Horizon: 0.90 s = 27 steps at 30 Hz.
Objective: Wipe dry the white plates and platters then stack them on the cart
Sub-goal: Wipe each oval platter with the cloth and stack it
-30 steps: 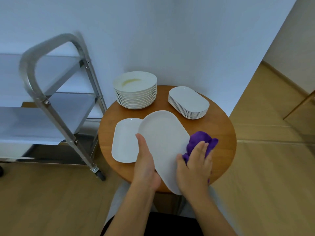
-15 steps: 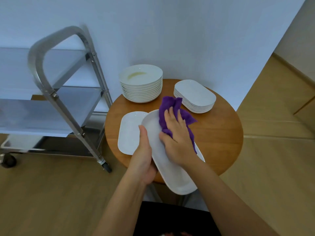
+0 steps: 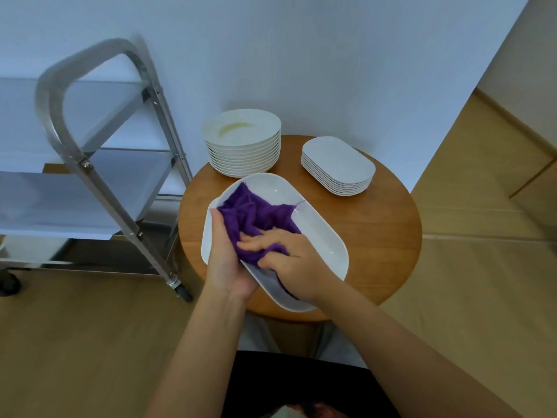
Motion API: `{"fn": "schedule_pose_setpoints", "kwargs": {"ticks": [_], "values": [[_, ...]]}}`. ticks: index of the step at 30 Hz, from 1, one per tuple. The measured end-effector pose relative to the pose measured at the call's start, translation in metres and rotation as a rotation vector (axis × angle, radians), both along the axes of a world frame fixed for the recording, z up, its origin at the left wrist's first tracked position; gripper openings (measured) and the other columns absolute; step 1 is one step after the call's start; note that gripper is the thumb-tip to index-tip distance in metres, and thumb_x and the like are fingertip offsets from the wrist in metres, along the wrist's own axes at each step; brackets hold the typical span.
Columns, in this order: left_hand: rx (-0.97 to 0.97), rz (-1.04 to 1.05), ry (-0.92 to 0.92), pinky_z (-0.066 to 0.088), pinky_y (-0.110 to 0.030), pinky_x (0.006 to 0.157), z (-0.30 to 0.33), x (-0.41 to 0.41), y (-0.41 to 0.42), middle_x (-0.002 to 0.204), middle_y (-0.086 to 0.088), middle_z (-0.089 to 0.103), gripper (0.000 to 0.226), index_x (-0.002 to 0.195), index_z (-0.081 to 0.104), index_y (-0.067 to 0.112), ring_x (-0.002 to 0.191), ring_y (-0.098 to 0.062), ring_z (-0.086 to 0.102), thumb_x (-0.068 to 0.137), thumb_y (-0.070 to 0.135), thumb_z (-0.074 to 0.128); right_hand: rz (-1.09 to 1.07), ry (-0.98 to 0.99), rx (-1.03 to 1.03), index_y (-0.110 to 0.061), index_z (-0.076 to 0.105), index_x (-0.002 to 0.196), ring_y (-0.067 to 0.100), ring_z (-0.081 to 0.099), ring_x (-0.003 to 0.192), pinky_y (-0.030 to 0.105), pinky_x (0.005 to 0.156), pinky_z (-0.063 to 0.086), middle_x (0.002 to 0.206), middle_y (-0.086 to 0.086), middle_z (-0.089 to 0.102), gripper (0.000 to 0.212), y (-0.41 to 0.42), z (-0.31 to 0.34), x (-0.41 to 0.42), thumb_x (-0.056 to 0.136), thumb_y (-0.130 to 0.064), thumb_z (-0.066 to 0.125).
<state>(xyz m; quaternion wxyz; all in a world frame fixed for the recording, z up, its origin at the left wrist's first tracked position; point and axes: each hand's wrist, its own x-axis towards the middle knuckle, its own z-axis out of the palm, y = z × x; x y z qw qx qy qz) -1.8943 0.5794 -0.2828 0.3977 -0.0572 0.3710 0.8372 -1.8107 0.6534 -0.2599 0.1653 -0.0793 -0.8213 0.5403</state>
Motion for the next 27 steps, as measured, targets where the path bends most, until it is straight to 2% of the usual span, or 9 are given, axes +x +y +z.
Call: {"fn": "schedule_pose_setpoints", "kwargs": {"ticks": [4,10,13,15,17,20,23,25,27], "values": [[0.009,-0.029,-0.009,0.057,-0.047,0.071,-0.002,-0.007,-0.008,0.094,-0.011,0.073,0.058,0.107,0.057,0.022,0.087,-0.032,0.07,0.081,0.072,0.04,0.105,-0.114,-0.203,-0.016,0.073,0.075,0.005,0.065,0.095,0.026,0.095,0.048,0.082,-0.013,0.071,0.026,0.019,-0.018,0.025,0.068,-0.002,0.052],[-0.028,-0.108,0.045,0.056,-0.044,0.073,0.004,-0.01,-0.005,0.112,-0.008,0.069,0.065,0.128,0.052,0.026,0.098,-0.029,0.068,0.082,0.07,0.038,0.118,-0.166,-0.137,-0.023,0.071,0.071,0.005,0.065,0.097,0.02,0.09,0.048,0.08,-0.014,0.072,0.028,0.041,-0.036,0.054,0.065,-0.006,0.05],[-0.08,-0.065,0.039,0.051,-0.044,0.086,0.004,-0.008,-0.003,0.131,-0.006,0.057,0.07,0.139,0.042,0.022,0.114,-0.028,0.059,0.087,0.067,0.034,0.022,-0.101,0.199,-0.026,0.072,0.072,0.001,0.064,0.095,0.02,0.089,0.047,0.084,-0.014,0.072,0.022,0.046,-0.031,0.063,0.068,-0.016,0.052],[-0.048,-0.063,0.068,0.056,-0.042,0.074,0.004,-0.011,-0.004,0.117,-0.004,0.067,0.063,0.135,0.048,0.023,0.098,-0.026,0.067,0.089,0.064,0.034,-0.206,0.084,0.438,-0.014,0.074,0.077,0.011,0.066,0.093,0.025,0.089,0.047,0.088,-0.004,0.073,0.025,0.045,-0.035,0.067,0.07,-0.019,0.051],[-0.083,-0.08,0.058,0.057,-0.039,0.061,0.006,-0.013,-0.007,0.1,-0.004,0.073,0.058,0.127,0.054,0.025,0.082,-0.025,0.072,0.088,0.064,0.036,-0.503,0.2,0.255,-0.016,0.071,0.086,0.016,0.063,0.097,0.031,0.087,0.049,0.096,-0.001,0.069,0.022,0.037,-0.038,0.069,0.074,-0.014,0.052],[-0.2,-0.167,0.012,0.055,-0.05,0.079,0.006,-0.008,-0.005,0.106,-0.008,0.071,0.062,0.124,0.057,0.024,0.095,-0.03,0.067,0.083,0.068,0.041,-0.725,0.273,-0.265,-0.037,0.059,0.103,0.017,0.057,0.108,0.034,0.089,0.051,0.113,-0.003,0.061,0.024,0.022,-0.024,0.061,0.083,-0.03,0.048],[-0.276,-0.317,-0.005,0.051,-0.049,0.086,0.01,0.004,0.0,0.103,-0.012,0.072,0.064,0.114,0.062,0.023,0.097,-0.031,0.066,0.08,0.072,0.039,-0.381,0.154,-0.008,-0.043,0.039,0.128,0.006,0.027,0.137,0.027,0.114,0.02,0.14,-0.025,0.035,0.044,0.003,-0.011,0.052,0.085,-0.05,0.039],[-0.333,-0.385,0.016,0.054,-0.04,0.071,0.012,0.01,0.004,0.09,-0.01,0.074,0.059,0.1,0.063,0.024,0.087,-0.027,0.067,0.079,0.074,0.038,-0.13,-0.037,0.301,-0.04,0.024,0.141,-0.016,-0.018,0.133,0.008,0.106,-0.015,0.146,-0.034,-0.003,0.051,0.002,-0.015,0.043,0.091,-0.05,0.03],[-0.424,-0.371,0.083,0.054,-0.039,0.067,0.012,0.014,0.006,0.096,-0.009,0.07,0.055,0.102,0.058,0.027,0.091,-0.027,0.064,0.073,0.072,0.044,0.007,-0.249,0.534,-0.037,0.01,0.148,-0.012,-0.042,0.121,0.01,0.096,-0.03,0.145,-0.027,-0.022,0.056,0.017,-0.016,0.035,0.098,-0.046,0.032]]}}
